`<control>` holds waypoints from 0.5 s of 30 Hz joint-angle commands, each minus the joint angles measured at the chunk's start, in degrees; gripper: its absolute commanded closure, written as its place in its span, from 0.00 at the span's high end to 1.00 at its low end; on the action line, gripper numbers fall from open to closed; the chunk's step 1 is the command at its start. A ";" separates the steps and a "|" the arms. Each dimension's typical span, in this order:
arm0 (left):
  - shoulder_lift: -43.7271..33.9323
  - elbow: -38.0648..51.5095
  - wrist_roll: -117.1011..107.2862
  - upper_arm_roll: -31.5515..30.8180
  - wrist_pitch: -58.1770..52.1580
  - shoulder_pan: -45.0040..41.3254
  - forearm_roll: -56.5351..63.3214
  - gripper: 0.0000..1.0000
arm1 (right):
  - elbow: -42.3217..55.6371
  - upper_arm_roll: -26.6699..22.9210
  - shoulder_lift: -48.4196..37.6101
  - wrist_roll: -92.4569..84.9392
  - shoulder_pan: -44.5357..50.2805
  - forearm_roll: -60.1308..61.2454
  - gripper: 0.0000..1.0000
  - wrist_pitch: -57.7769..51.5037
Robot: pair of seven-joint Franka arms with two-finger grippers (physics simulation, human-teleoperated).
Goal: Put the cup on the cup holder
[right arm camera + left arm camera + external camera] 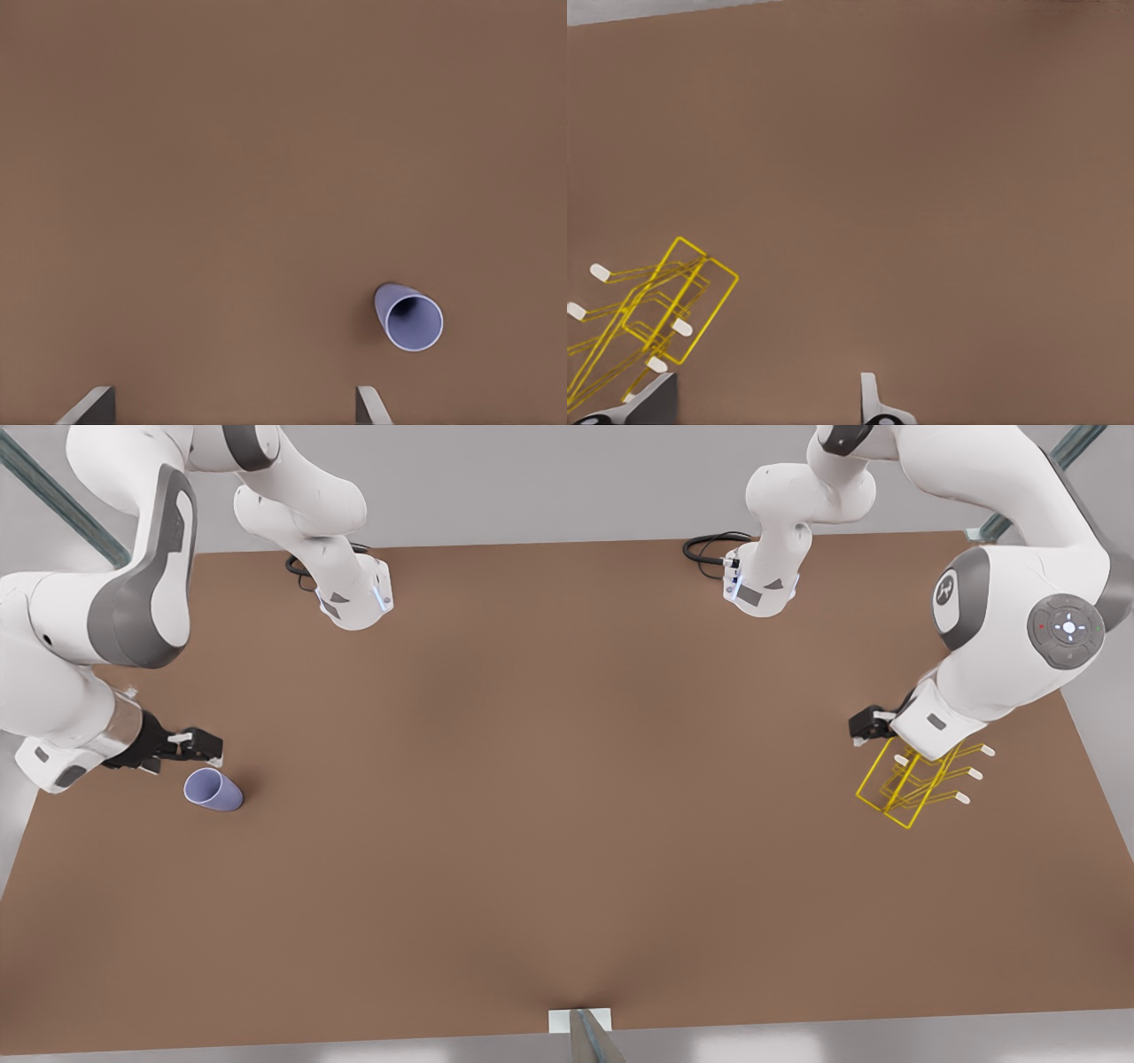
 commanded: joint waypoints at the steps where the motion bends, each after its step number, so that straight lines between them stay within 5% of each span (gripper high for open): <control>1: -0.02 0.00 1.54 0.00 1.57 -0.04 0.38 1.00 | -2.05 -0.33 -0.35 -3.35 -0.06 0.72 1.00 3.82; 15: 2.71 0.00 1.02 0.09 1.57 0.05 0.21 1.00 | -26.22 -9.64 -1.94 -21.71 0.12 1.95 1.00 29.92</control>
